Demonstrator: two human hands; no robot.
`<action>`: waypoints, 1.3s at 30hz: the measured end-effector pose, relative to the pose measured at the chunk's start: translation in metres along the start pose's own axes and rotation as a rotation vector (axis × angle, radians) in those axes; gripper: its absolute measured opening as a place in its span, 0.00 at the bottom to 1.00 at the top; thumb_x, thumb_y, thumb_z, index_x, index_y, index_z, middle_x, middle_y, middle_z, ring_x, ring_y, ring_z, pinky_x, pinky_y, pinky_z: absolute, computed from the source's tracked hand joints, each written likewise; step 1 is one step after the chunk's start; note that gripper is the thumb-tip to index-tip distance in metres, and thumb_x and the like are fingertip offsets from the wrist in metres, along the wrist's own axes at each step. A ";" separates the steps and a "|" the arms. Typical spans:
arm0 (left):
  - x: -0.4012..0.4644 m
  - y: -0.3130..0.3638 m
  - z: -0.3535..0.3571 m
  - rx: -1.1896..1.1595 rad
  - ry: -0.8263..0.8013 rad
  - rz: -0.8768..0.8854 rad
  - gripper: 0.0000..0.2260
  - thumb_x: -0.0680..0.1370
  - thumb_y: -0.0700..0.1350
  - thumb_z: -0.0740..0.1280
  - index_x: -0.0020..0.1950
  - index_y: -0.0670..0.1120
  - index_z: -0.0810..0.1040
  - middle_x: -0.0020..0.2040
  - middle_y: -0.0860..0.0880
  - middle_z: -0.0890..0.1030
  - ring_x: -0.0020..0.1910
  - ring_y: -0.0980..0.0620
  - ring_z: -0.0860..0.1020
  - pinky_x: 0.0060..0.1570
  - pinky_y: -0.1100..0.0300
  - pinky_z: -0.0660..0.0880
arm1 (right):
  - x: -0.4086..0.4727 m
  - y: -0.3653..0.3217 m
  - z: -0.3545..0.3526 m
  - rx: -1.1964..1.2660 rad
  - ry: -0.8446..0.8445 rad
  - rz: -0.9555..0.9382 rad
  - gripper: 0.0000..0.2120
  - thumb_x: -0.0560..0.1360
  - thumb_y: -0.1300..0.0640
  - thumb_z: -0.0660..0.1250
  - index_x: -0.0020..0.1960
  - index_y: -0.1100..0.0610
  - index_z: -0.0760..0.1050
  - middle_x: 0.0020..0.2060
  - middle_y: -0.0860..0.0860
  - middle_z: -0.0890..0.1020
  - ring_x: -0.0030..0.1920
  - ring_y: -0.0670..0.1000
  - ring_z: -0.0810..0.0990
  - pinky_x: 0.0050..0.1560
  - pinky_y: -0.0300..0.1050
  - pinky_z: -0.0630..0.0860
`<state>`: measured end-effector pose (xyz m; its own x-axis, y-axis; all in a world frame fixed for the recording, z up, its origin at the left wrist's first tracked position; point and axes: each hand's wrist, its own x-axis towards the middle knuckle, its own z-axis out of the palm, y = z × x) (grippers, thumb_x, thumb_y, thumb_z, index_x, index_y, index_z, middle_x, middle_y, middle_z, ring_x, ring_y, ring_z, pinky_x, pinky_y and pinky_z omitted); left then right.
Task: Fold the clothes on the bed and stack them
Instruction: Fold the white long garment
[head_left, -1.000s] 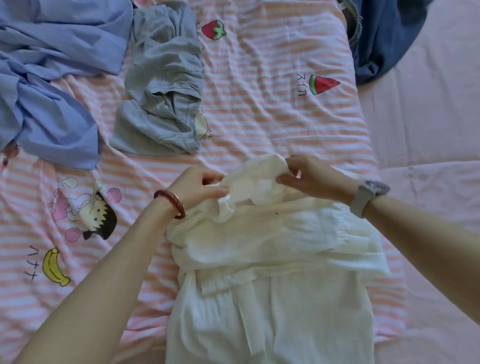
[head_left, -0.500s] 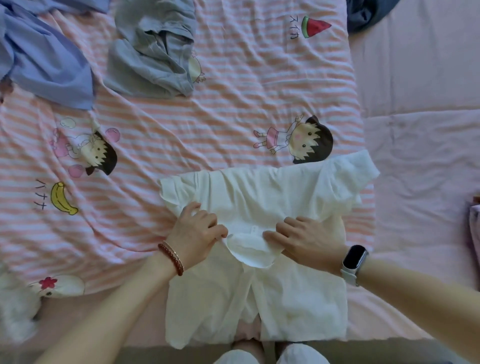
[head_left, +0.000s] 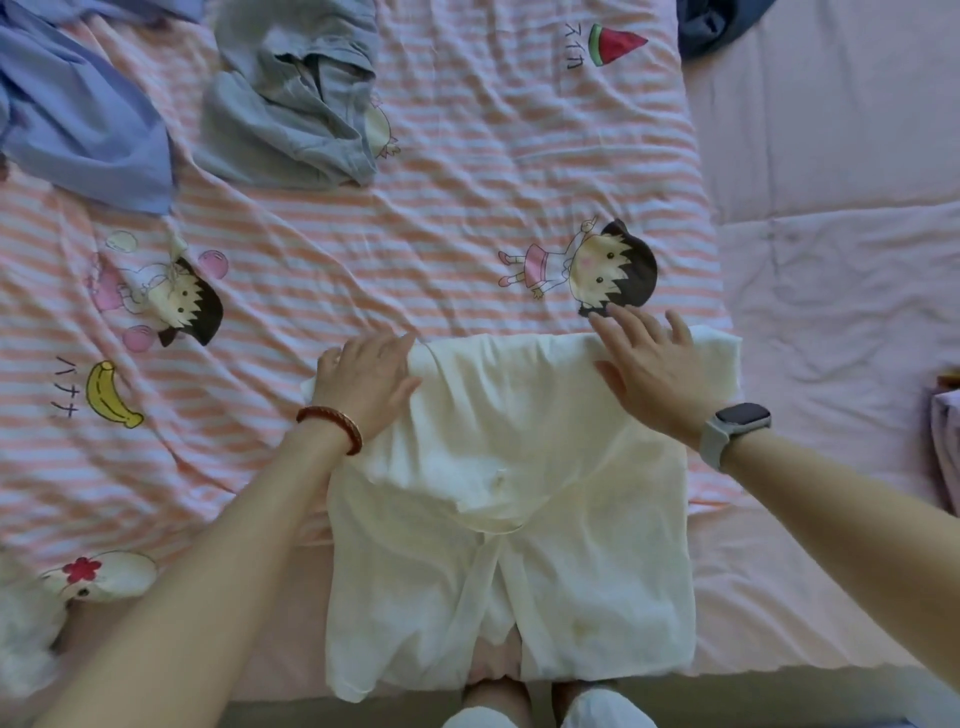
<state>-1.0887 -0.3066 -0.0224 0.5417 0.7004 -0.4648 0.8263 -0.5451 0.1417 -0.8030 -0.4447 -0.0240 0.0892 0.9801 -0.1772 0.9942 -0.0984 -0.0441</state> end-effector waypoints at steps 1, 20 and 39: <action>0.006 -0.008 0.002 -0.037 -0.092 -0.015 0.21 0.80 0.54 0.56 0.73 0.53 0.61 0.71 0.49 0.66 0.69 0.46 0.64 0.63 0.47 0.62 | 0.004 0.004 0.000 0.021 -0.099 0.043 0.24 0.78 0.53 0.61 0.72 0.57 0.63 0.67 0.58 0.71 0.68 0.58 0.68 0.66 0.61 0.60; 0.072 -0.050 -0.108 -0.179 0.668 -0.086 0.17 0.81 0.52 0.57 0.53 0.39 0.77 0.49 0.37 0.76 0.43 0.33 0.76 0.35 0.47 0.68 | 0.107 0.026 -0.080 0.098 0.191 0.333 0.10 0.79 0.56 0.60 0.55 0.61 0.73 0.51 0.58 0.76 0.47 0.62 0.75 0.43 0.49 0.61; -0.036 -0.066 0.015 0.003 0.747 0.275 0.05 0.73 0.46 0.60 0.47 0.49 0.69 0.52 0.47 0.71 0.43 0.46 0.71 0.35 0.53 0.73 | 0.005 0.035 -0.016 0.002 0.275 -0.322 0.07 0.71 0.60 0.59 0.48 0.54 0.66 0.35 0.53 0.75 0.31 0.56 0.76 0.37 0.49 0.70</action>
<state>-1.1653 -0.3029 -0.0278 0.6874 0.6634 0.2956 0.6478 -0.7441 0.1635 -0.7669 -0.4401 -0.0108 -0.2130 0.9703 0.1150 0.9738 0.2204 -0.0559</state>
